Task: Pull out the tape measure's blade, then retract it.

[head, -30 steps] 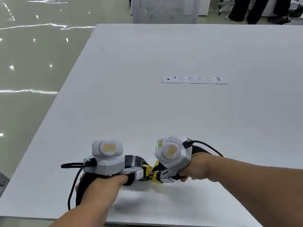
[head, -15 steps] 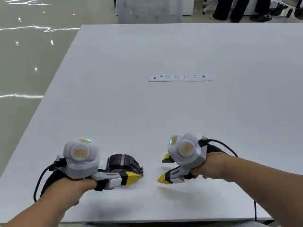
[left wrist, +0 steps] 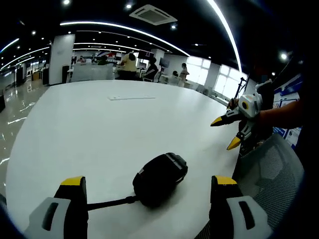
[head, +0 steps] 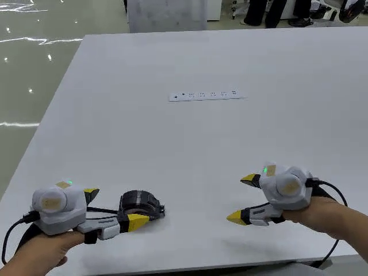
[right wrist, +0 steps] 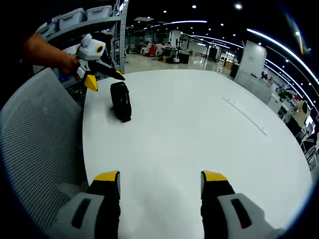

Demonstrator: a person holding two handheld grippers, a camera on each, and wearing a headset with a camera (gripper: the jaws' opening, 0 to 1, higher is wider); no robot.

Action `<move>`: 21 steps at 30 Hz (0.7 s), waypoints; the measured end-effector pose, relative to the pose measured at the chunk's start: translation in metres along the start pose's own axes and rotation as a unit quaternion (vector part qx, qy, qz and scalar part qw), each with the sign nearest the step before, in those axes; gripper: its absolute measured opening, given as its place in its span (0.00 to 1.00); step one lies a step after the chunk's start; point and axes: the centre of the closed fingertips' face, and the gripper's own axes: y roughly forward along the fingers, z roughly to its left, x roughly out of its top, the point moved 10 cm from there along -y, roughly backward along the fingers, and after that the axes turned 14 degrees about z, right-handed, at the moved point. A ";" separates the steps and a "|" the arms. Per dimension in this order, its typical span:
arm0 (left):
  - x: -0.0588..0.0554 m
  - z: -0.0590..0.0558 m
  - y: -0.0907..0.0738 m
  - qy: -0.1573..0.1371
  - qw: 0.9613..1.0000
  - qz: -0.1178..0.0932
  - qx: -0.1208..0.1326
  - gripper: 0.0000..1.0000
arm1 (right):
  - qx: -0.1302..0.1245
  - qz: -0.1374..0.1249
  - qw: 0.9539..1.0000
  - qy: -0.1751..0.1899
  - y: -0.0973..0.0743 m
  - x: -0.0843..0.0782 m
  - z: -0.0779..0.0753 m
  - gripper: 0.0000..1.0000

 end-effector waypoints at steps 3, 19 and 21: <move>-0.002 0.002 -0.006 -0.018 1.000 -0.014 -0.005 1.00 | -0.006 -0.009 1.000 0.024 -0.010 -0.013 -0.002 0.70; -0.013 -0.006 -0.040 -0.011 1.000 -0.020 0.012 1.00 | -0.054 -0.040 0.993 0.099 -0.066 -0.061 -0.021 0.89; -0.013 -0.005 -0.044 -0.012 1.000 -0.024 0.013 1.00 | -0.057 -0.044 0.992 0.104 -0.073 -0.063 -0.021 0.91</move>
